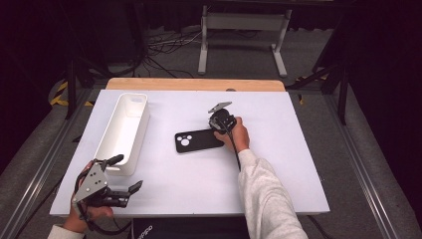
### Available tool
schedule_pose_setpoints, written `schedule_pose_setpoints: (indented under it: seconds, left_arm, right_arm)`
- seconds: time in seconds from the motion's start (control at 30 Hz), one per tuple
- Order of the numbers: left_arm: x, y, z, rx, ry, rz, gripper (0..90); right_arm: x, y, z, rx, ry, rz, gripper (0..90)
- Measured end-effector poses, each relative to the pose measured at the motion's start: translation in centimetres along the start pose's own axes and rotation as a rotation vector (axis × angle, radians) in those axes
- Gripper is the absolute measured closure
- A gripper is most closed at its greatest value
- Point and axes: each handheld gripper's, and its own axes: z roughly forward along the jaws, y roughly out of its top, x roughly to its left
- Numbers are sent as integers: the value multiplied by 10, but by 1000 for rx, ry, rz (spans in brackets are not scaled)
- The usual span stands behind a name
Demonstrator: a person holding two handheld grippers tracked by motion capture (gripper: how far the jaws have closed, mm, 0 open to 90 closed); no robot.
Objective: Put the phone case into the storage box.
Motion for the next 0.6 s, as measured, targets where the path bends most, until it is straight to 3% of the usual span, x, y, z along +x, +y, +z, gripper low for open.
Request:
schedule_pose_setpoints:
  seconds: [0.6]
  left_arm:
    - [-1,0,1,10,2,4,61]
  right_arm:
    - [12,-24,-21,-7,-20,-15,900]
